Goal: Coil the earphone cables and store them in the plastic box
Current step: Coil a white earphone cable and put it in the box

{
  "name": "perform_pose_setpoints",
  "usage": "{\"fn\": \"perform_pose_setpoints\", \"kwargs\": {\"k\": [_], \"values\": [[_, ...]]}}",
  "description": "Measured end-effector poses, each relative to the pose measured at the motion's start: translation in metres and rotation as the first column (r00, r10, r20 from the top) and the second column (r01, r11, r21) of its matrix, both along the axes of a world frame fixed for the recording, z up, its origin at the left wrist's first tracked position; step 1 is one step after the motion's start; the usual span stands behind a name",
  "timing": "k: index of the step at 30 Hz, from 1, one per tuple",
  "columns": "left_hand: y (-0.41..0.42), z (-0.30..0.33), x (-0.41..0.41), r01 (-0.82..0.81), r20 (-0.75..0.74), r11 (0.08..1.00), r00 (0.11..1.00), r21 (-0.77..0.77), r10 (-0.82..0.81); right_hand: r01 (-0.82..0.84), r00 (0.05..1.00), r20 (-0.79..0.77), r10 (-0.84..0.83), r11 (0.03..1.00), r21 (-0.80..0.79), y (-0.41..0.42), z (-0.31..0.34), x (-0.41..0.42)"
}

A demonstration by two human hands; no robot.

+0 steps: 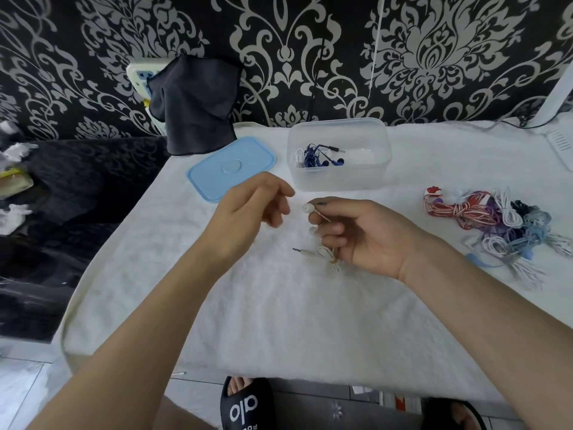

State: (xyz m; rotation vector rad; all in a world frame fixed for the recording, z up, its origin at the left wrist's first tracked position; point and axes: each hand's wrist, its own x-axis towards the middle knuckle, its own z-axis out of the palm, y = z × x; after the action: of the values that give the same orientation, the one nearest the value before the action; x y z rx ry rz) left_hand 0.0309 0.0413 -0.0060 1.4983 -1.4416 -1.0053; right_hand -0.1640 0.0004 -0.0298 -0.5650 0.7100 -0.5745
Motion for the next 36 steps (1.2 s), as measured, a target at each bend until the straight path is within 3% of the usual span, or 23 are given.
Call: {"fn": "perform_pose_setpoints", "kwargs": {"k": [3, 9, 14, 19, 24, 30, 36], "values": [[-0.004, -0.015, 0.022, -0.152, 0.390, 0.988, 0.911, 0.020, 0.132, 0.100, 0.990, -0.093, -0.106, 0.993, -0.064, -0.004, -0.003, 0.001], [-0.008, -0.033, 0.050, -0.206, 0.732, 0.969, 0.680, 0.133, 0.044, 0.127, 0.961, -0.219, -0.166, 0.975, -0.182, -0.004, -0.007, 0.005], [-0.007, -0.031, 0.051, -0.183, 0.712, 0.965, 0.702, 0.190, -0.008, 0.119, 0.932, -0.308, -0.194, 0.962, -0.246, 0.000, -0.012, 0.011], [-0.005, -0.027, 0.051, -0.166, 0.662, 0.976, 0.749, 0.142, 0.031, -0.025, 0.842, -0.479, -0.250, 0.867, -0.498, 0.003, -0.009, 0.011], [-0.003, -0.028, 0.050, -0.121, 0.685, 0.977, 0.728, 0.177, -0.034, -0.029, 0.811, -0.476, -0.341, 0.788, -0.614, 0.008, -0.007, 0.014], [-0.006, -0.032, 0.048, -0.118, 0.712, 0.980, 0.701, 0.160, -0.033, 0.034, 0.849, -0.417, -0.325, 0.821, -0.570, 0.008, -0.005, 0.017], [-0.008, -0.037, 0.050, -0.116, 0.732, 0.982, 0.681, 0.152, -0.033, 0.184, 0.892, -0.331, -0.308, 0.916, -0.357, 0.003, -0.001, 0.017]]}}
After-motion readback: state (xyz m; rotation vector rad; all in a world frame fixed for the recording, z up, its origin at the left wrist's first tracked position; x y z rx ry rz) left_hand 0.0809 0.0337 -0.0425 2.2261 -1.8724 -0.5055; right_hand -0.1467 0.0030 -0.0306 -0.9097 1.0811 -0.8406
